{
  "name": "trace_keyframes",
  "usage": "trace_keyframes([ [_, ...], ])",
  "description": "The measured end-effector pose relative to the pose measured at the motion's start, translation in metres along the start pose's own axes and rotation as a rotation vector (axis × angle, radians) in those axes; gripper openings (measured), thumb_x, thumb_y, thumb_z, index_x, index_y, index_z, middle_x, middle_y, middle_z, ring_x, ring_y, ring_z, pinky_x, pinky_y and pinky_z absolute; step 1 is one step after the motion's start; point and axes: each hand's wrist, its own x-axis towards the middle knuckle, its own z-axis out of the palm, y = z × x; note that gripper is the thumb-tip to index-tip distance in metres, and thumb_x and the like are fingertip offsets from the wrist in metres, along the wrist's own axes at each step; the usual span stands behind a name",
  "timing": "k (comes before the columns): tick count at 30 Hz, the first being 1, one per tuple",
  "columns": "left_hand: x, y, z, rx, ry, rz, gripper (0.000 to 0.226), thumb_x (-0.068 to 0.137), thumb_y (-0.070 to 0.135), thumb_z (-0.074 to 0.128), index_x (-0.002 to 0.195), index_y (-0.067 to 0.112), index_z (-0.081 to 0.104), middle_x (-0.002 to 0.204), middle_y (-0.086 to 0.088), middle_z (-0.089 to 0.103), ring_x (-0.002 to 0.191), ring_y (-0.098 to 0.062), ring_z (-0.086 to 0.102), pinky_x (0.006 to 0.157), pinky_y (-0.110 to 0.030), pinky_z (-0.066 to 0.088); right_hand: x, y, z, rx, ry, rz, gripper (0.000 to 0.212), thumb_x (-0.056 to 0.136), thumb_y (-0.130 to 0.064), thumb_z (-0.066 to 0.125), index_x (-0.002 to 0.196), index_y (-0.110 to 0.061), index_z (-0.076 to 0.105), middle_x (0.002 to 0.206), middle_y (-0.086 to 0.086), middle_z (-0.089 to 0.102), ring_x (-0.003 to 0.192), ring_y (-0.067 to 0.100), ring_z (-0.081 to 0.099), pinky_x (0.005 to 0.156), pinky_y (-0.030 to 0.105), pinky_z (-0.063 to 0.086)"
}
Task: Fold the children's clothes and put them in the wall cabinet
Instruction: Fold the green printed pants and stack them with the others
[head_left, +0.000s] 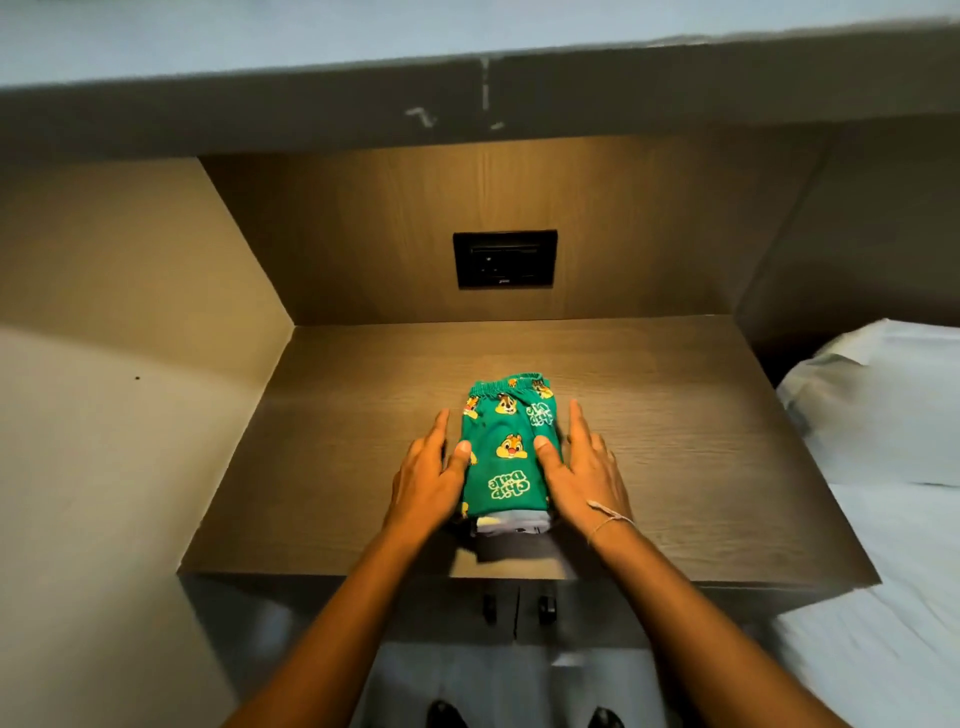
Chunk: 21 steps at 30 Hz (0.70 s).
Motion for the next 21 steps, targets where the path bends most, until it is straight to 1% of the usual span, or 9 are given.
trace_keyframes([
  [2, -0.003, -0.001, 0.001, 0.021, -0.047, -0.023, 0.06, 0.097, 0.057, 0.034, 0.148, 0.049, 0.003, 0.14, -0.011, 0.045, 0.121, -0.029, 0.052, 0.096, -0.048, 0.046, -0.002, 0.003, 0.0, -0.009, -0.048, 0.009, 0.069, 0.094, -0.06, 0.032, 0.148, -0.043, -0.008, 0.15, 0.012, 0.038, 0.13, 0.036, 0.044, 0.101, 0.047, 0.04],
  [3, -0.004, 0.001, 0.003, 0.041, -0.06, 0.002, 0.06, 0.097, 0.057, 0.032, 0.147, 0.05, 0.0, 0.139, -0.011, 0.046, 0.118, -0.029, 0.053, 0.095, -0.047, 0.046, -0.003, 0.002, 0.004, -0.031, -0.082, -0.003, 0.068, 0.095, -0.06, 0.029, 0.147, -0.045, -0.012, 0.151, 0.012, 0.037, 0.129, 0.036, 0.044, 0.102, 0.048, 0.04],
  [7, 0.003, 0.014, 0.02, 0.11, -0.042, 0.159, 0.062, 0.099, 0.054, 0.025, 0.151, 0.037, -0.003, 0.131, -0.01, 0.052, 0.104, -0.023, 0.057, 0.084, -0.038, 0.046, 0.003, -0.01, 0.02, -0.094, -0.115, -0.024, 0.063, 0.098, -0.053, 0.025, 0.147, -0.043, -0.012, 0.143, 0.014, 0.04, 0.118, 0.034, 0.052, 0.089, 0.041, 0.044],
  [10, 0.007, 0.015, 0.029, 0.117, -0.024, 0.187, 0.061, 0.1, 0.051, 0.023, 0.153, 0.032, -0.002, 0.128, -0.009, 0.053, 0.101, -0.02, 0.055, 0.079, -0.034, 0.045, 0.008, -0.015, 0.027, -0.07, -0.103, 0.036, 0.062, 0.099, -0.048, 0.028, 0.149, -0.041, -0.009, 0.144, 0.014, 0.04, 0.12, 0.034, 0.051, 0.094, 0.041, 0.042],
  [13, 0.005, 0.014, 0.026, 0.056, -0.037, 0.214, 0.06, 0.101, 0.048, 0.024, 0.153, 0.03, 0.0, 0.129, -0.009, 0.053, 0.1, -0.018, 0.055, 0.08, -0.034, 0.047, 0.005, -0.022, 0.026, 0.075, -0.114, 0.055, 0.061, 0.1, -0.043, 0.031, 0.15, -0.04, -0.004, 0.146, 0.011, 0.042, 0.123, 0.032, 0.049, 0.101, 0.043, 0.042],
  [15, -0.001, 0.014, 0.019, 0.005, -0.057, 0.221, 0.059, 0.102, 0.046, 0.026, 0.154, 0.03, 0.002, 0.129, -0.01, 0.053, 0.096, -0.013, 0.052, 0.079, -0.033, 0.048, -0.004, -0.028, 0.024, 0.219, -0.137, 0.032, 0.061, 0.101, -0.038, 0.034, 0.151, -0.039, -0.001, 0.147, 0.009, 0.044, 0.122, 0.029, 0.051, 0.102, 0.048, 0.044],
  [18, -0.02, 0.016, 0.008, -0.046, -0.073, 0.192, 0.06, 0.101, 0.046, 0.03, 0.153, 0.033, 0.002, 0.131, -0.006, 0.051, 0.094, -0.006, 0.05, 0.07, -0.019, 0.043, -0.025, -0.034, 0.016, 0.361, -0.145, -0.003, 0.06, 0.102, -0.034, 0.035, 0.151, -0.038, 0.002, 0.143, 0.008, 0.047, 0.115, 0.025, 0.057, 0.096, 0.049, 0.049],
  [20, -0.039, 0.024, -0.002, -0.071, -0.049, 0.207, 0.06, 0.101, 0.047, 0.031, 0.152, 0.035, 0.002, 0.127, -0.002, 0.051, 0.088, -0.003, 0.052, 0.06, -0.011, 0.037, -0.043, -0.036, 0.007, 0.386, -0.13, -0.039, 0.06, 0.101, -0.035, 0.036, 0.151, -0.04, 0.002, 0.14, 0.009, 0.049, 0.113, 0.026, 0.058, 0.094, 0.05, 0.05],
  [21, -0.049, 0.03, -0.008, -0.087, -0.031, 0.227, 0.061, 0.101, 0.048, 0.031, 0.152, 0.037, 0.001, 0.123, 0.0, 0.052, 0.085, -0.003, 0.055, 0.058, -0.01, 0.038, -0.051, -0.037, 0.002, 0.393, -0.122, -0.06, 0.06, 0.101, -0.036, 0.036, 0.151, -0.04, 0.002, 0.138, 0.01, 0.05, 0.113, 0.026, 0.058, 0.094, 0.051, 0.05],
])
